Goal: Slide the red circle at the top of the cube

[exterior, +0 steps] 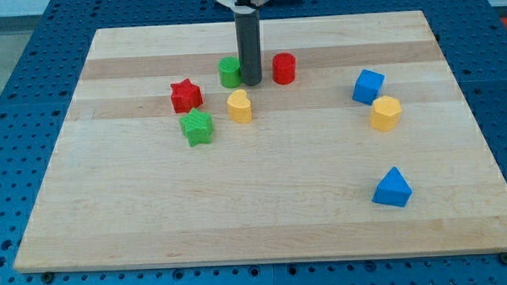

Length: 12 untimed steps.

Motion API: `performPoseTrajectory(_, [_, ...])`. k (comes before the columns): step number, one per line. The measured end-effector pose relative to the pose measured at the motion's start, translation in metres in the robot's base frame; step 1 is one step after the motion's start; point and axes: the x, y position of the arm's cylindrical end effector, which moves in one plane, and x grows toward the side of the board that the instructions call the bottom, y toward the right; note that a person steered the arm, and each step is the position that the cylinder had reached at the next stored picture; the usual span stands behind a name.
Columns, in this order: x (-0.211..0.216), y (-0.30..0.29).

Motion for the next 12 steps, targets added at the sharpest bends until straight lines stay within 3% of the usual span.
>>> performPoseTrajectory(5, [-0.013, 0.001])
performPoseTrajectory(8, [-0.021, 0.044])
performPoseTrajectory(12, [-0.016, 0.051])
